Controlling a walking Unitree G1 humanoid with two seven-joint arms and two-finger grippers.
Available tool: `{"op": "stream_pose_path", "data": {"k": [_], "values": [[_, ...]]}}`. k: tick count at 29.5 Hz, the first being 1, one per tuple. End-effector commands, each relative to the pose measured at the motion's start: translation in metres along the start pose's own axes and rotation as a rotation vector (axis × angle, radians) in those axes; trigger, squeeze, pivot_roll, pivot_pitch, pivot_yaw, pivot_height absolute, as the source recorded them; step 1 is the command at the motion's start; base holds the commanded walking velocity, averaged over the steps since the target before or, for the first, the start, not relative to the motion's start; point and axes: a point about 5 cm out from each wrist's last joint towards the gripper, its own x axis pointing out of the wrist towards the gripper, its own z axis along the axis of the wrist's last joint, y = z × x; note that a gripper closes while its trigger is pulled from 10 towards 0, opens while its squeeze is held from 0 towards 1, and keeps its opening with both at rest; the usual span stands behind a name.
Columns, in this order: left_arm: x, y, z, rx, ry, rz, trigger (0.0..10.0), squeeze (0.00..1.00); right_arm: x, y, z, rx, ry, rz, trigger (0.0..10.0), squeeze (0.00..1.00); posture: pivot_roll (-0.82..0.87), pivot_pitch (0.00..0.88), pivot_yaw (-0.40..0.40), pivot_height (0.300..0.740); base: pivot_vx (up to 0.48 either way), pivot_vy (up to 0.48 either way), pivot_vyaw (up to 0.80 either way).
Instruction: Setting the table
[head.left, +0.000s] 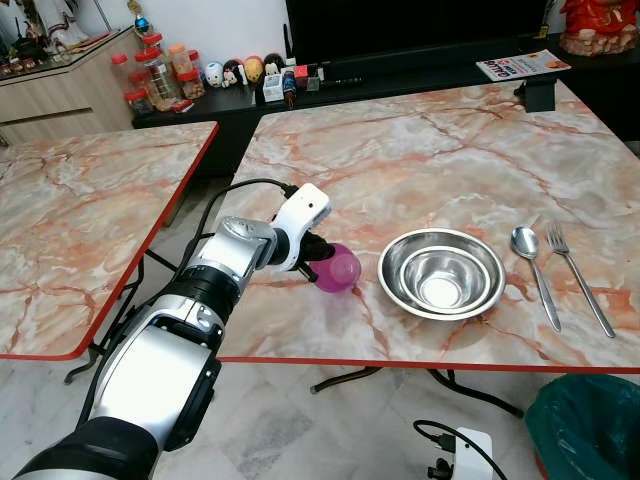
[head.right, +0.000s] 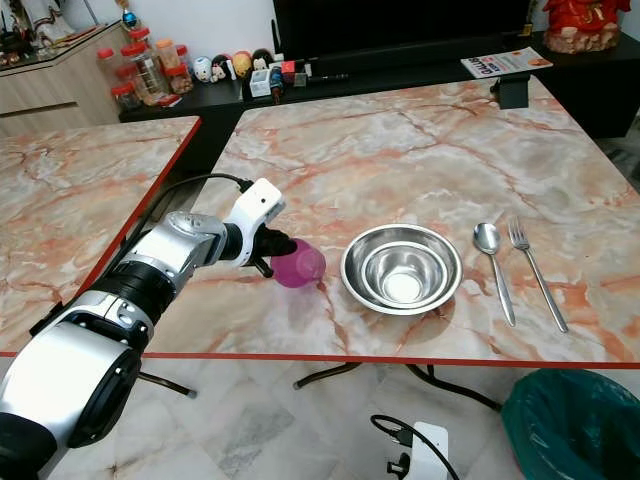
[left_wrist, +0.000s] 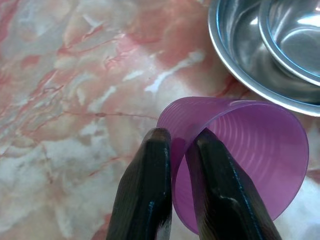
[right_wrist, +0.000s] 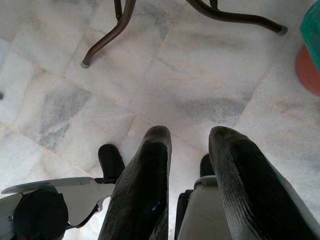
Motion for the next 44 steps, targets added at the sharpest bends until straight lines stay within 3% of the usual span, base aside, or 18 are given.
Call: {"op": "stream_pose_path", "data": {"k": [1,10,23,44], "values": [[-0.005,0.006,-0.005,-0.005,0.029,0.0,10.0,0.0,-0.001,0.006,-0.003,0.006,0.008,0.013,10.0,0.0,-0.01,0.0,0.193,0.74,0.0,0.0,0.0],[-0.011,0.004,-0.009,-0.006,0.072,-0.095,10.0,0.0,-0.001,0.005,-0.004,0.007,0.011,0.013,10.0,0.0,0.0,0.0,0.193,0.74,0.0,0.0,0.0],[-0.017,0.008,-0.008,0.085,0.138,-0.11,10.0,0.0,-0.002,0.007,-0.007,0.005,0.017,0.021,10.0,0.0,0.01,0.0,0.2,0.74,0.0,0.0,0.0],[-0.026,0.017,0.014,0.116,0.116,-0.087,10.0,0.0,-0.003,0.011,-0.012,0.016,0.03,0.023,10.0,0.0,0.02,0.0,0.22,0.74,0.0,0.0,0.0]]}}
